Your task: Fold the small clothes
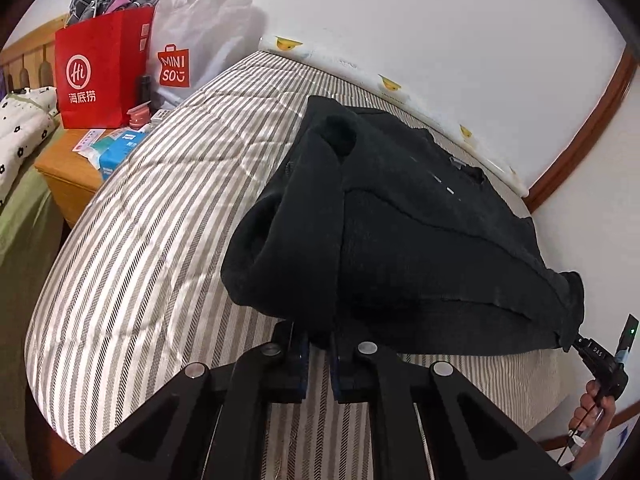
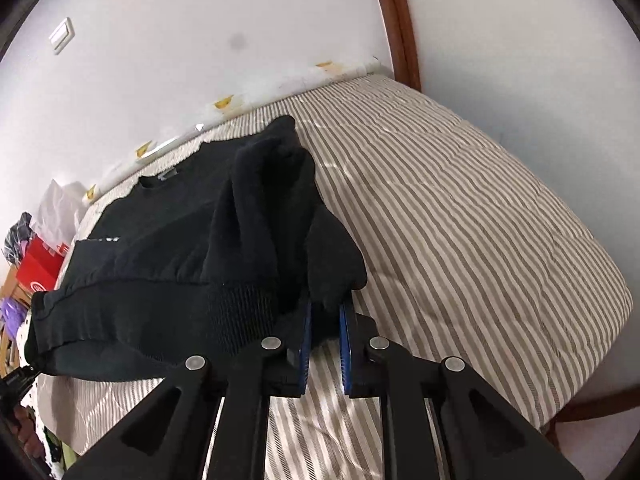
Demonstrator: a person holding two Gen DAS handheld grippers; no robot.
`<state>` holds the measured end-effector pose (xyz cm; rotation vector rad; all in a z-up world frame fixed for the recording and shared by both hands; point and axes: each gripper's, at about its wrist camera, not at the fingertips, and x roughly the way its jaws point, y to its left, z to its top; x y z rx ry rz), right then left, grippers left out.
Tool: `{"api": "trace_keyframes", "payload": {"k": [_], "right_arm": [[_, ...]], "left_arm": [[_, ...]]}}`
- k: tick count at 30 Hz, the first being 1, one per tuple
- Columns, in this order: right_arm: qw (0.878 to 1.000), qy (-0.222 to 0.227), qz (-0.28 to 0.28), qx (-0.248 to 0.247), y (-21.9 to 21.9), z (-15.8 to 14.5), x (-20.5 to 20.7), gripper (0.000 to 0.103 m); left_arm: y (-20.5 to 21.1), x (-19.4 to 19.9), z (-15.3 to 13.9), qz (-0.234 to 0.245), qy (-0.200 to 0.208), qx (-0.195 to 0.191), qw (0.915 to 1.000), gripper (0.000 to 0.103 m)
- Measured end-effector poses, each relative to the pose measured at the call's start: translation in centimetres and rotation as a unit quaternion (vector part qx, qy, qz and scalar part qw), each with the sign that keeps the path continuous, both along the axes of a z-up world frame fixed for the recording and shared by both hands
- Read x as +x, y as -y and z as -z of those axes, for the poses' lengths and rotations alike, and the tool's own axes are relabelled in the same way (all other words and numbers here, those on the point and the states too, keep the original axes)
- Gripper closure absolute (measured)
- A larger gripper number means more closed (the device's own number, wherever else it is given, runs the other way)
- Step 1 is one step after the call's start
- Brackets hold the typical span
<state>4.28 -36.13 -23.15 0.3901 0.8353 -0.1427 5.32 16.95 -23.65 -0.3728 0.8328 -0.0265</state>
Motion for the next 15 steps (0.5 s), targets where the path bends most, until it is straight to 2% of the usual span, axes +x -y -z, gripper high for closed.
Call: {"api": "trace_keyframes", "payload": {"k": [2, 5, 7, 11, 13, 15], "right_arm": [[1.000, -0.003, 0.009, -0.017, 0.1, -0.2, -0.6, 0.087], [0.996, 0.015, 0.018, -0.081, -0.3, -1.8, -2.0, 0.087], [0.995, 0.018, 0.013, -0.097, -0.8, -2.6, -2.2, 0.087], [0.994, 0.041, -0.046, -0.090, -4.2, -3.9, -2.5, 0.087], [0.992, 0.041, -0.102, -0.066, -6.7, -3.7, -2.1, 0.087], [0.989, 0.039, -0.137, -0.040, -8.2, -3.1, -1.8, 0.087]], "left_arm": [[0.0, -0.1, 0.2, -0.002, -0.008, 0.002, 1.0000, 0.094], [-0.2, -0.5, 0.4, -0.001, -0.017, -0.001, 0.9998, 0.092], [-0.1, -0.8, 0.3, 0.002, -0.022, 0.005, 0.9997, 0.090], [0.9, -1.7, -0.1, 0.021, -0.022, 0.031, 0.9991, 0.088], [1.5, -2.3, -0.6, 0.040, -0.011, 0.031, 0.9986, 0.082], [2.2, -2.7, -1.1, 0.057, -0.005, 0.044, 0.9974, 0.082]]}}
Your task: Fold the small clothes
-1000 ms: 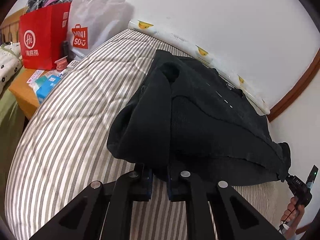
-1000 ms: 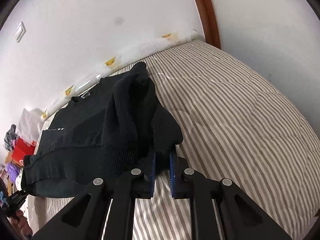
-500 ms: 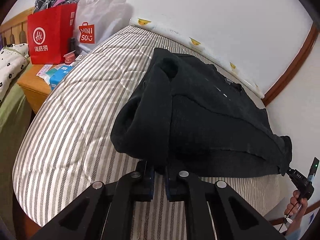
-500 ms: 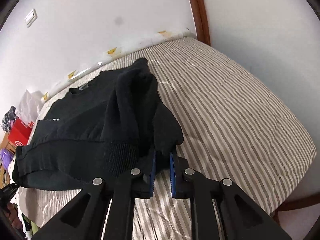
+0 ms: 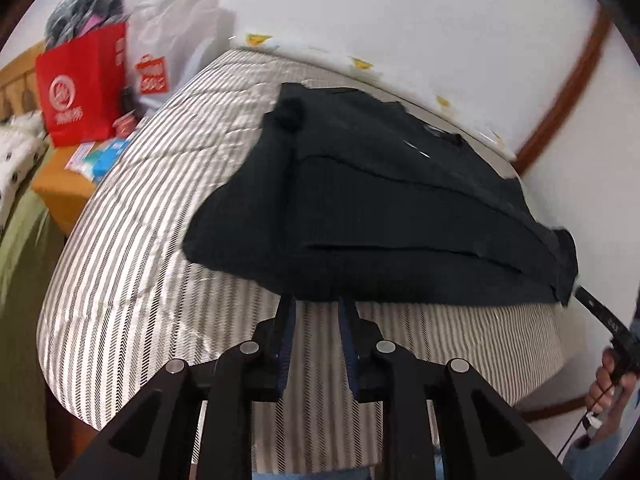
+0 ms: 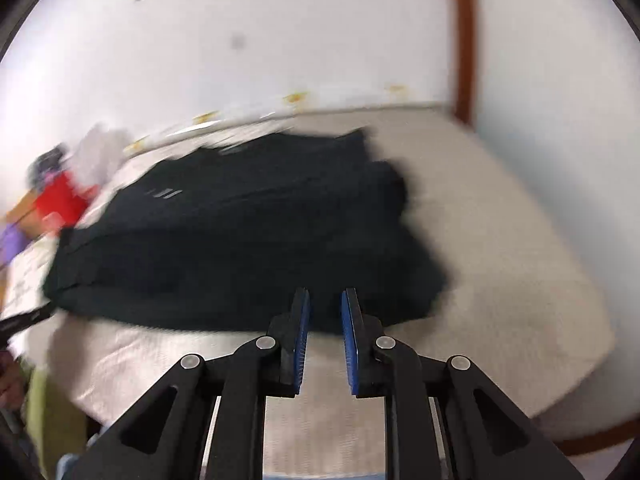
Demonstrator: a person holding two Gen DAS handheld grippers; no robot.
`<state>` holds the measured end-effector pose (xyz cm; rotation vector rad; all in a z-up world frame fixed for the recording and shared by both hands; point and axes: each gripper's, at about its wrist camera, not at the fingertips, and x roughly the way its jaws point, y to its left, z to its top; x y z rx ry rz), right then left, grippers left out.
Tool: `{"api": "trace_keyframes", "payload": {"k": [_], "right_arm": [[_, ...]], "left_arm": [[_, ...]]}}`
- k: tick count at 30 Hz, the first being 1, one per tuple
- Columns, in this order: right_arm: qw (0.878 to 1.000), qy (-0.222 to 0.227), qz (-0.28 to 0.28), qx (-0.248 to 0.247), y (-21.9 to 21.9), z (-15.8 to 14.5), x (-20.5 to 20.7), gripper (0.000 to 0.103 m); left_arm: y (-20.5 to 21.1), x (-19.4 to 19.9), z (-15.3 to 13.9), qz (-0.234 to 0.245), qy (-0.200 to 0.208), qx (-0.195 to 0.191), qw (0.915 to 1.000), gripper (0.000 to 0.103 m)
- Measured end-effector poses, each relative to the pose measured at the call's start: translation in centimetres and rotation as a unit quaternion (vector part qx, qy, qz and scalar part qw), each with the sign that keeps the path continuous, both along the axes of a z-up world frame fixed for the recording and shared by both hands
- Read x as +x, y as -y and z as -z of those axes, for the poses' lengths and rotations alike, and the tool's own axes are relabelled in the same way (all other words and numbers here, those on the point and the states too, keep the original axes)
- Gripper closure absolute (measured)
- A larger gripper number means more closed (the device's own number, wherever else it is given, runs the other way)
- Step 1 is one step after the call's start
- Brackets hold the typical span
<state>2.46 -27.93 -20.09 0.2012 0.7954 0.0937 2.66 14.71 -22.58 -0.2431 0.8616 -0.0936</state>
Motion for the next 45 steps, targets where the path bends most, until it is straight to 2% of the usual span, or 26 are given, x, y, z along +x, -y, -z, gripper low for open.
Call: {"api": "trace_keyframes", "payload": {"k": [2, 7, 12, 20, 22, 25, 27, 31, 38, 45], "right_arm": [[1.000, -0.011, -0.018, 0.007, -1.2, 0.9, 0.4, 0.087], [0.999, -0.041, -0.022, 0.028, -1.7, 2.9, 1.5, 0.087], [0.999, -0.040, -0.005, 0.029, -1.3, 3.1, 1.5, 0.087], [0.999, -0.032, 0.016, 0.001, -0.9, 2.0, 1.9, 0.091], [0.999, -0.030, 0.022, -0.010, -0.9, 2.0, 2.4, 0.093], [0.999, -0.033, 0.026, -0.021, -1.1, 2.2, 3.0, 0.094], [0.999, -0.030, 0.030, -0.033, -1.4, 2.1, 3.2, 0.094], [0.998, -0.022, 0.037, -0.044, -1.4, 1.5, 4.0, 0.094], [0.998, -0.015, 0.041, -0.038, -1.0, 0.9, 6.7, 0.094], [0.999, -0.002, 0.039, -0.024, -0.5, -0.2, 10.3, 0.094]], "left_arm": [[0.5, -0.4, -0.5, 0.014, 0.008, 0.002, 0.9999, 0.082], [0.9, -0.3, -1.0, 0.030, 0.016, -0.011, 0.9993, 0.080], [1.5, 0.6, -1.0, 0.040, 0.016, -0.014, 0.9990, 0.080], [2.7, 2.8, -0.9, 0.041, 0.007, 0.022, 0.9989, 0.080], [3.3, 3.8, -0.4, 0.036, -0.009, 0.052, 0.9980, 0.080], [3.8, 4.7, 0.6, 0.037, -0.038, 0.070, 0.9962, 0.080], [4.0, 5.0, 0.7, 0.033, -0.037, 0.078, 0.9957, 0.080], [3.9, 5.8, -0.1, 0.034, -0.034, 0.076, 0.9959, 0.080], [3.4, 7.8, -2.1, 0.032, -0.012, 0.073, 0.9967, 0.080], [3.1, 10.7, -2.8, 0.026, 0.003, 0.054, 0.9982, 0.080]]}}
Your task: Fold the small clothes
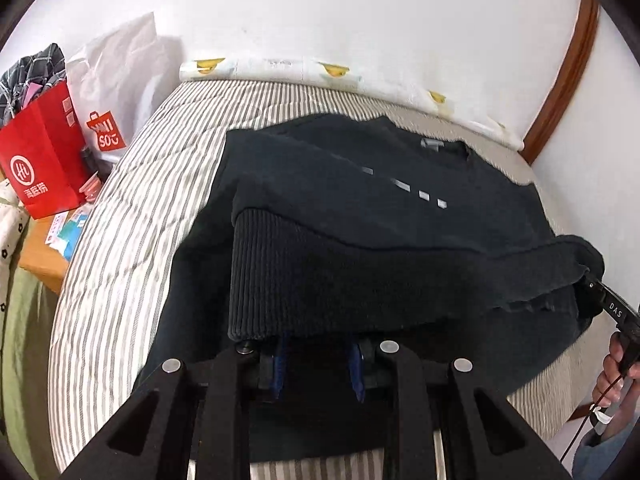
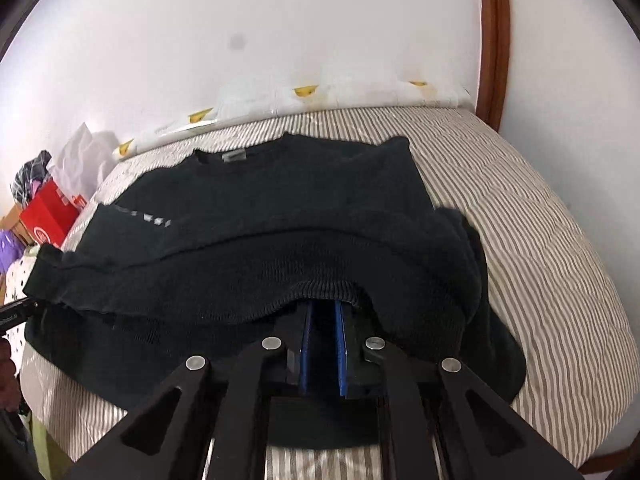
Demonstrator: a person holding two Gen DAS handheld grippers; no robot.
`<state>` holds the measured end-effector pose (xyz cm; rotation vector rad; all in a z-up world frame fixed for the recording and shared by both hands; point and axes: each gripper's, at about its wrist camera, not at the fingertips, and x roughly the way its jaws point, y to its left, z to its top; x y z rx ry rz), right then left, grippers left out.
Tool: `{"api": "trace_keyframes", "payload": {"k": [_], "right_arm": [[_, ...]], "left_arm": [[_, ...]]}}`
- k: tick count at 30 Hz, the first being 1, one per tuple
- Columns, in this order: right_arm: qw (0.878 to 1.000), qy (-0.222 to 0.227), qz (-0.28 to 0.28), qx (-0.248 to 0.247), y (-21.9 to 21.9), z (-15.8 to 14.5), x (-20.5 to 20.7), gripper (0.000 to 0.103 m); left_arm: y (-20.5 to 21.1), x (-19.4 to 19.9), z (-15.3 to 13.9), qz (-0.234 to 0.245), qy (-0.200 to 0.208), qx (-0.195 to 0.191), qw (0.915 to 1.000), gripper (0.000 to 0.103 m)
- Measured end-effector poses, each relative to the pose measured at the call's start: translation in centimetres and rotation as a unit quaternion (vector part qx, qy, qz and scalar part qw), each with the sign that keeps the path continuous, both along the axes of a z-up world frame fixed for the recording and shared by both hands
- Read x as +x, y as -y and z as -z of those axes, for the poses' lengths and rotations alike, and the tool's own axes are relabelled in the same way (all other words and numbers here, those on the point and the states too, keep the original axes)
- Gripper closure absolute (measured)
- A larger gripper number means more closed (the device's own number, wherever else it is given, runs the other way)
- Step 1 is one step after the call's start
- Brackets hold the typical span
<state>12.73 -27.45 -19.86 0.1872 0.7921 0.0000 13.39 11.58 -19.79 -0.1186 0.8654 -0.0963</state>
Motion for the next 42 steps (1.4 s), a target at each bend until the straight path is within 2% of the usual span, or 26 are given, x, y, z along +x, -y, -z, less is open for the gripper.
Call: {"api": "trace_keyframes", "payload": {"k": [6, 12, 17, 19, 21, 22, 26, 29, 31, 34, 36, 42], "right_arm": [[1.000, 0.005, -0.006, 0.000, -0.3, -0.7, 4.7, 0.094], [1.000, 0.012, -0.003, 0.025, 0.0, -2.4, 10.4, 0.091], [0.998, 0.058, -0.017, 0.002, -0.4, -5.8, 11.0, 0.089], [0.998, 0.065, -0.013, -0.005, 0.4, -6.2, 10.2, 0.081], [0.998, 0.063, -0.002, -0.004, 1.6, -6.0, 8.8, 0.064], [0.998, 0.058, 0.007, -0.002, 2.6, -5.7, 7.8, 0.063], [0.999, 0.034, 0.024, 0.002, 5.3, -4.5, 3.9, 0.063], [1.000, -0.004, 0.006, 0.009, 5.8, -2.5, 1.0, 0.065], [1.000, -0.024, -0.011, 0.006, 5.2, -1.1, 0.4, 0.073], [0.998, -0.059, -0.034, 0.003, 3.3, 1.7, 0.9, 0.078], [0.997, -0.063, -0.040, 0.006, 2.4, 2.7, 1.7, 0.079], [0.996, -0.051, -0.028, 0.061, 2.1, 2.9, 7.0, 0.082]], "left_arm": [[-0.6, 4.1, -0.7, -0.018, 0.004, -0.017, 0.9997, 0.080], [-0.4, 7.9, -1.3, -0.032, 0.007, -0.009, 0.9994, 0.080], [-0.6, 8.9, -1.9, -0.040, 0.020, 0.003, 0.9990, 0.080], [-0.9, 8.8, -1.9, -0.038, 0.018, 0.000, 0.9991, 0.080], [-1.3, 8.6, -1.6, -0.038, 0.012, -0.002, 0.9992, 0.080], [-1.5, 8.4, -1.4, -0.037, 0.010, -0.003, 0.9993, 0.080], [-1.9, 7.5, -0.5, -0.035, 0.001, -0.010, 0.9993, 0.080], [-1.7, 7.0, -0.1, -0.035, 0.000, -0.011, 0.9993, 0.080], [-1.6, 6.7, 0.0, -0.035, -0.003, -0.013, 0.9993, 0.079], [-1.2, 6.5, -0.2, -0.033, -0.009, -0.020, 0.9992, 0.079], [-1.0, 6.1, -0.5, -0.032, -0.007, -0.018, 0.9993, 0.079], [-1.4, 5.1, -0.8, -0.044, -0.009, 0.003, 0.9990, 0.079]]}}
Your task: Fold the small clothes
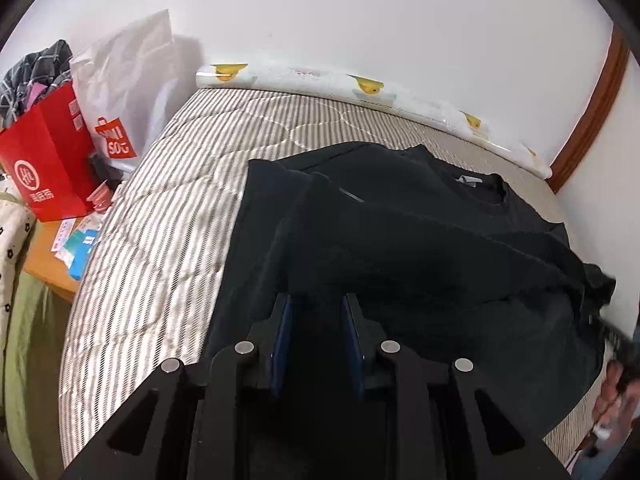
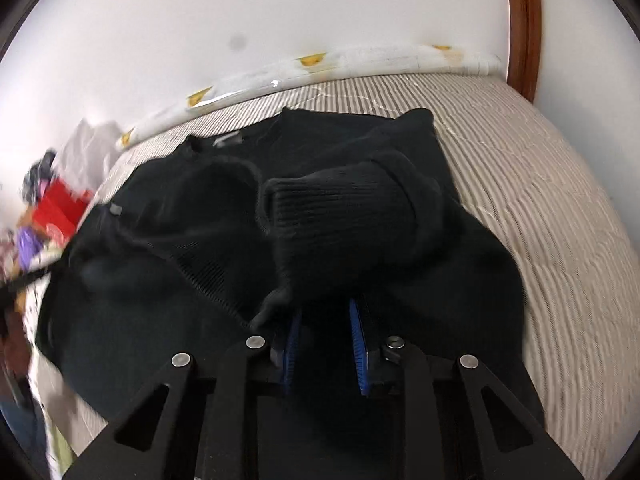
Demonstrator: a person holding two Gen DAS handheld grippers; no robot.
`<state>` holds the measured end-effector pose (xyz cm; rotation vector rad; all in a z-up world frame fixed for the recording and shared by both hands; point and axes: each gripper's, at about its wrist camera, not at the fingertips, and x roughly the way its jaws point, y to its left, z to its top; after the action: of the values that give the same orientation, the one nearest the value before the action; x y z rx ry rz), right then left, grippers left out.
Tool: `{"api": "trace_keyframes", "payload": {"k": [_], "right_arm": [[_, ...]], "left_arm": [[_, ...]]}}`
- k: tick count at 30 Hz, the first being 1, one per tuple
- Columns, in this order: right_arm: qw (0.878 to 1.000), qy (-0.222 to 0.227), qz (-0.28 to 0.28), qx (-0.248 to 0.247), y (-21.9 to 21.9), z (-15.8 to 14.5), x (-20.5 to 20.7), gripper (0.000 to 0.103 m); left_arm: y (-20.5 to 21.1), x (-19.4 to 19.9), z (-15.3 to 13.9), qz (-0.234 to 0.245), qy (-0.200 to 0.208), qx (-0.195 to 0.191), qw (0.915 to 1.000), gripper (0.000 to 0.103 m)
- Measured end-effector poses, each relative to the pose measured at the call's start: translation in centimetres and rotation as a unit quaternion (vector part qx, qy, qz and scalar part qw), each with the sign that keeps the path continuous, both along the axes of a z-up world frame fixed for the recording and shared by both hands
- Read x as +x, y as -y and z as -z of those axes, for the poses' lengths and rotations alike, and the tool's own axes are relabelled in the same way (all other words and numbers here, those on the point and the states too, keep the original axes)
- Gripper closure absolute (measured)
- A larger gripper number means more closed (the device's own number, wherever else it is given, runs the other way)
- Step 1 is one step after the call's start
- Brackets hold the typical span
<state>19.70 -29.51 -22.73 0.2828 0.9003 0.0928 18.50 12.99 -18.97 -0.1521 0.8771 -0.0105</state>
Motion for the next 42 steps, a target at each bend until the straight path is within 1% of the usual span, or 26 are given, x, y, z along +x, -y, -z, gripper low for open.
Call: {"api": "trace_keyframes", "payload": {"k": [3, 5, 6, 9, 11, 13, 14, 16, 19, 20, 23, 26, 29, 30, 31, 32, 33, 34, 35, 36, 39, 42], "right_arm": [[0.999, 0.017, 0.046, 0.018, 1.7, -0.9, 2.7, 0.082], [0.997, 0.007, 0.067, 0.025, 2.6, -1.0, 4.1, 0.082], [0.997, 0.005, 0.069, 0.023, 2.8, -1.2, 4.5, 0.082], [0.997, 0.031, 0.064, -0.009, 3.0, -2.5, 3.9, 0.081], [0.996, 0.045, 0.063, -0.038, 2.9, -3.2, 3.4, 0.076], [0.996, 0.053, 0.054, -0.053, 2.8, -3.4, 3.5, 0.059], [0.996, 0.053, 0.048, -0.057, 2.8, -3.3, 3.6, 0.055], [0.996, 0.046, 0.038, -0.069, 2.7, -2.9, 4.1, 0.054], [0.996, 0.029, 0.033, -0.083, 2.9, -2.1, 5.3, 0.054], [0.996, 0.026, 0.032, -0.084, 3.0, -1.8, 5.5, 0.054], [0.995, 0.015, 0.034, -0.088, 3.3, -1.1, 6.9, 0.054], [0.996, 0.009, 0.033, -0.087, 3.4, -0.5, 7.9, 0.054], [0.996, 0.007, 0.031, -0.082, 3.4, -0.2, 8.6, 0.054], [0.996, 0.006, 0.028, -0.080, 3.3, -0.1, 8.9, 0.054], [0.996, 0.004, 0.025, -0.082, 3.1, 0.0, 9.2, 0.055], [0.996, 0.004, 0.023, -0.084, 2.9, 0.0, 9.2, 0.059], [0.995, 0.006, 0.025, -0.096, 2.6, -0.1, 9.2, 0.069], [0.994, 0.011, 0.026, -0.107, 2.4, -0.2, 9.1, 0.076], [0.993, 0.019, 0.022, -0.117, 2.2, -0.6, 8.8, 0.078], [0.993, 0.036, 0.018, -0.115, 2.2, -1.3, 8.2, 0.081], [0.993, 0.078, 0.024, -0.087, 3.1, -3.1, 6.9, 0.083], [0.993, 0.090, 0.035, -0.063, 4.2, -3.8, 6.9, 0.084]], "left_arm": [[-0.6, -0.2, -0.2, -0.004, -0.001, 0.005, 1.0000, 0.079], [-0.9, 0.0, -0.2, -0.006, -0.001, 0.008, 1.0000, 0.079], [-1.1, 0.3, -0.2, -0.007, -0.002, 0.008, 0.9999, 0.079], [-1.1, 1.2, -0.2, -0.004, 0.001, 0.011, 0.9999, 0.079], [-1.0, 2.2, -0.1, 0.003, 0.002, 0.013, 0.9999, 0.079], [-0.9, 3.4, 0.0, 0.010, 0.004, 0.010, 0.9999, 0.077], [-0.9, 3.7, 0.1, 0.014, 0.004, 0.008, 0.9999, 0.075], [-0.7, 4.7, 0.1, 0.027, 0.003, 0.005, 0.9996, 0.066], [-0.4, 6.1, 0.1, 0.033, 0.010, 0.017, 0.9993, 0.061], [-0.3, 6.8, 0.2, 0.032, 0.010, 0.024, 0.9992, 0.061], [-0.5, 8.4, 0.9, 0.028, -0.005, 0.027, 0.9992, 0.061], [-0.2, 9.4, 1.7, 0.035, -0.016, 0.027, 0.9989, 0.061], [0.4, 9.5, 1.8, 0.044, -0.008, 0.041, 0.9982, 0.068], [0.7, 9.5, 1.8, 0.047, -0.005, 0.053, 0.9975, 0.077], [0.9, 9.4, 1.7, 0.049, -0.001, 0.064, 0.9968, 0.086], [1.1, 9.2, 1.6, 0.050, 0.005, 0.073, 0.9961, 0.089], [1.2, 8.8, 1.4, 0.049, 0.015, 0.074, 0.9959, 0.095], [1.0, 8.5, 1.1, 0.051, 0.021, 0.070, 0.9960, 0.096], [0.9, 8.2, 0.7, 0.051, 0.031, 0.067, 0.9959, 0.096], [0.7, 7.6, 0.1, 0.051, 0.047, 0.063, 0.9956, 0.097], [-0.2, 7.0, -1.3, 0.047, 0.075, 0.039, 0.9953, 0.097], [-1.3, 7.7, -2.2, 0.030, 0.087, 0.014, 0.9957, 0.097]]}}
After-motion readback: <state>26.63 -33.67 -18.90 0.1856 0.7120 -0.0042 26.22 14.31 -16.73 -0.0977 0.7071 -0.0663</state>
